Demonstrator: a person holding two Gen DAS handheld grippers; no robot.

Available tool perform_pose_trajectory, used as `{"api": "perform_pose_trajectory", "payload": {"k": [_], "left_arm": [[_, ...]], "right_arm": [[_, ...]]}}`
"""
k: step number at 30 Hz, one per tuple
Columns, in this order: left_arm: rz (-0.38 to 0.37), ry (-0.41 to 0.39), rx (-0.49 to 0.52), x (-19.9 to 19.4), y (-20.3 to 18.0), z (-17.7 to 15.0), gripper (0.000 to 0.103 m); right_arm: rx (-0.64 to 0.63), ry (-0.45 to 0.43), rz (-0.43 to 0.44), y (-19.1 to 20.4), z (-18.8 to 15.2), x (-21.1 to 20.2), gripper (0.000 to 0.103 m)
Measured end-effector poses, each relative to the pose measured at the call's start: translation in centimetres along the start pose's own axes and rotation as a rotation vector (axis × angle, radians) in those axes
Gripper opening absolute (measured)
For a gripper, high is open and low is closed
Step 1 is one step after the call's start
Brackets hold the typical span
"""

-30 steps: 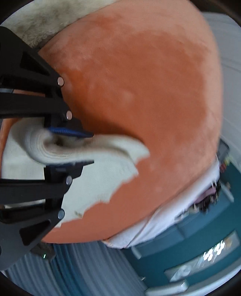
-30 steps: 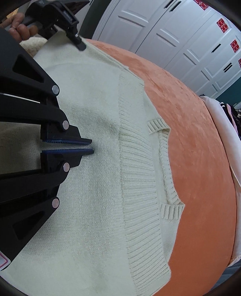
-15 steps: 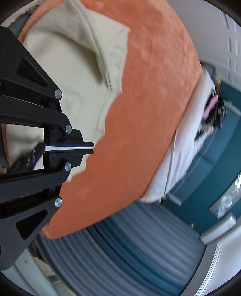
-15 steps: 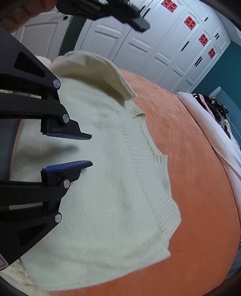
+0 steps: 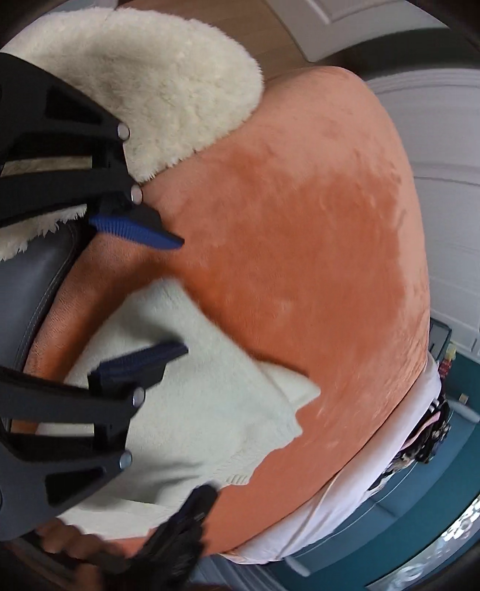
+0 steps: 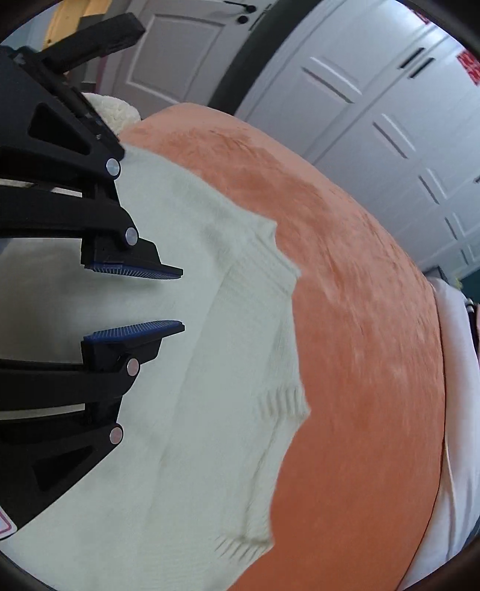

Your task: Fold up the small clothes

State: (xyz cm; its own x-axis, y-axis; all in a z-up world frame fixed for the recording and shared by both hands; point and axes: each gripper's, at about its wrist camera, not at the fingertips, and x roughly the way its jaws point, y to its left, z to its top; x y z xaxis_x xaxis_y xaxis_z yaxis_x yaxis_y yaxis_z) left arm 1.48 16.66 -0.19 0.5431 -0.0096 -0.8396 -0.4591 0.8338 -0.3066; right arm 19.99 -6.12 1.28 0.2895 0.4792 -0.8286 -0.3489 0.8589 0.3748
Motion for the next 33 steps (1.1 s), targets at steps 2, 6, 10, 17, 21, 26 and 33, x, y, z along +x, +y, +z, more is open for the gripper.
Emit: {"api": "perform_pose_trajectory", "payload": {"k": [2,6,10,17,21,26,33], "left_arm": [[-0.041,0.014,-0.052,0.2,0.7,0.2,0.069],[-0.173,0.067,-0.159,1.3,1.9,0.1,0.087],[-0.188,0.081,-0.157,2.9,0.2,-0.2,0.098],[-0.253,0.064,-0.091,4.2,-3.7,1.5,0.033],[-0.395,-0.017,-0.016,-1.2,-7.4,3.1,0.023],[-0.622,-0.072,0.263,-9.6,-18.7,0.4,0.023],[-0.632,0.134,0.568,-5.1,-30.1,-11.3,0.023]], "right_arm": [[-0.03,-0.004,-0.053,1.9,0.9,1.0,0.025],[-0.025,-0.174,-0.095,1.6,-1.8,-3.4,0.025],[0.184,-0.199,-0.2,-5.6,-7.6,-7.7,0.025],[0.313,-0.158,-0.187,-11.4,-10.4,-7.0,0.024],[0.295,-0.173,-0.182,-11.3,-10.3,-6.7,0.026],[0.394,-0.212,-0.017,-14.1,-11.6,-8.3,0.026],[0.569,-0.321,0.001,-20.7,-18.1,-15.5,0.036]]}}
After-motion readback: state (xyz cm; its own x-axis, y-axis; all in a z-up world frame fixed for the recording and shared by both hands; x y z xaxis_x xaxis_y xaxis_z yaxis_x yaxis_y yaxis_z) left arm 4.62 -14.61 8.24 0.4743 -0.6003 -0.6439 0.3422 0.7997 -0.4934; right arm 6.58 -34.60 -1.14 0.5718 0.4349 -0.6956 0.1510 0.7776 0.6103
